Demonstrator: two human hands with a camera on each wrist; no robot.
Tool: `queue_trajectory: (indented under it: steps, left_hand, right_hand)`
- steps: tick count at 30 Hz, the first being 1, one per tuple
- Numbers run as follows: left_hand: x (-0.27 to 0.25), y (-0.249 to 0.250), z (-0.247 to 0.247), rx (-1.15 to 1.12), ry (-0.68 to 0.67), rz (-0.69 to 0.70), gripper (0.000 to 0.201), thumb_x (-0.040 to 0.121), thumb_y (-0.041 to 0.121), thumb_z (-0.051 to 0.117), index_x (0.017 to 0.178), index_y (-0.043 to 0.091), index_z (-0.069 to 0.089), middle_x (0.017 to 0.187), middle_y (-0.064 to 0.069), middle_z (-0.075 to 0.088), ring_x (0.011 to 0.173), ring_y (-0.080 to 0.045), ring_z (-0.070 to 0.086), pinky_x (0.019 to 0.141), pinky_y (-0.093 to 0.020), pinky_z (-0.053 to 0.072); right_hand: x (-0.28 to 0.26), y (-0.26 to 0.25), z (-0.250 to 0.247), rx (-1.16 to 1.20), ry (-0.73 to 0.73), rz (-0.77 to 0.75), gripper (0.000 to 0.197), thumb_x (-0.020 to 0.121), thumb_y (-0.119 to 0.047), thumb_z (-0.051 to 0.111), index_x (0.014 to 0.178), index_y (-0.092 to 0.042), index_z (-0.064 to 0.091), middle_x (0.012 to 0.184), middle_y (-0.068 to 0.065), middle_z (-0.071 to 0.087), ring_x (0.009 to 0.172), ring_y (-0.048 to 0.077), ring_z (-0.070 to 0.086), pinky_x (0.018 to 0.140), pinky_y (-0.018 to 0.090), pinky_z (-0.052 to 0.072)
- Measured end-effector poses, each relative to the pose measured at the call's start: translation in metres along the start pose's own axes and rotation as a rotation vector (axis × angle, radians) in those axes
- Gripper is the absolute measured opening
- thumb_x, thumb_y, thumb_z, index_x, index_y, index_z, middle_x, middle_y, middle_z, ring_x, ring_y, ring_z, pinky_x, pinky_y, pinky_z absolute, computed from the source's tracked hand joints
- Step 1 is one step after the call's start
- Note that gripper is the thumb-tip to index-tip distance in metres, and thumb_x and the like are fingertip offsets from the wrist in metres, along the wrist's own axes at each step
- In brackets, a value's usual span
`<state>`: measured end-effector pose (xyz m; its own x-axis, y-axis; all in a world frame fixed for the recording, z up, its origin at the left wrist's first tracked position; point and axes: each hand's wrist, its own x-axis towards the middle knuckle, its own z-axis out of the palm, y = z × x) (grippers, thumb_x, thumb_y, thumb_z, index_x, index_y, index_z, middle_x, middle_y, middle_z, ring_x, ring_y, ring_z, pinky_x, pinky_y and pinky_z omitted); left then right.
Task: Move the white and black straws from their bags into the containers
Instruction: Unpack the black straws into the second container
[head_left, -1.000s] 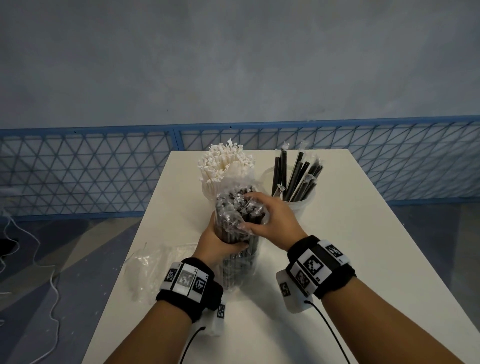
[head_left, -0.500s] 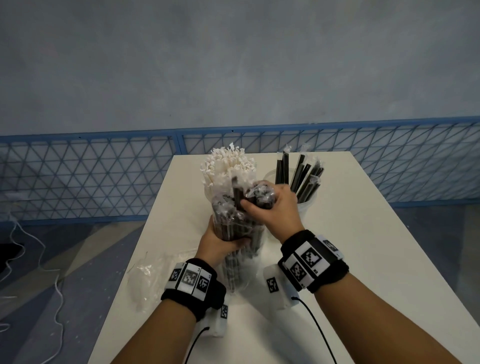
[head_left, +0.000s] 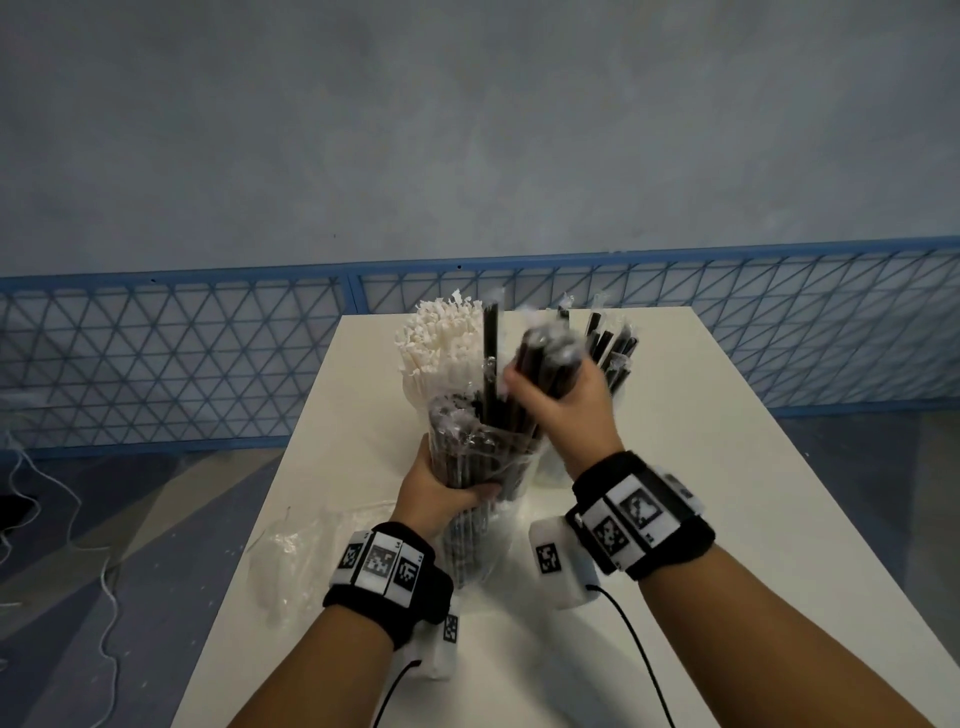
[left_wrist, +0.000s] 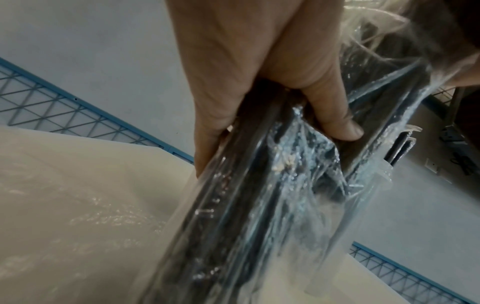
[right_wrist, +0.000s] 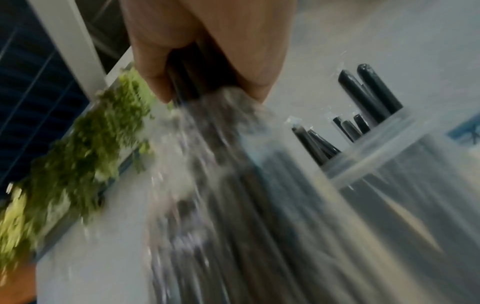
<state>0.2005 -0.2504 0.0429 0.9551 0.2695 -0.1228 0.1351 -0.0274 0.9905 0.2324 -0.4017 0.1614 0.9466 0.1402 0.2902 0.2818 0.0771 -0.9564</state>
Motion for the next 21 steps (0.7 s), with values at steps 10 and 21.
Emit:
queue_trajectory:
  steps: [10,21]
  left_hand:
    - [-0.003,-0.001,0.001,0.027,-0.017,0.008,0.090,0.035,0.033,0.090,0.117,0.016,0.056,0.107,-0.002,0.071,0.102,-0.018,0.067,0.090,-0.041,0.054]
    - [-0.007,0.004,0.002,0.068,-0.084,0.052,0.064,0.058,0.005,0.088,0.113,0.021,0.058,0.104,0.001,0.072,0.100,-0.014,0.067,0.083,-0.028,0.055]
  right_hand:
    - [0.022,-0.013,-0.010,0.031,-0.132,0.120,0.039,0.076,-0.005,0.072,0.113,-0.007,0.060,0.105,0.003,0.068,0.096,0.011,0.066,0.085,0.023,0.053]
    - [0.030,-0.030,-0.009,0.153,0.058,0.055,0.016,0.079,-0.008,0.069,0.092,-0.011,0.062,0.082,-0.006,0.063,0.075,0.004,0.062,0.073,0.022,0.049]
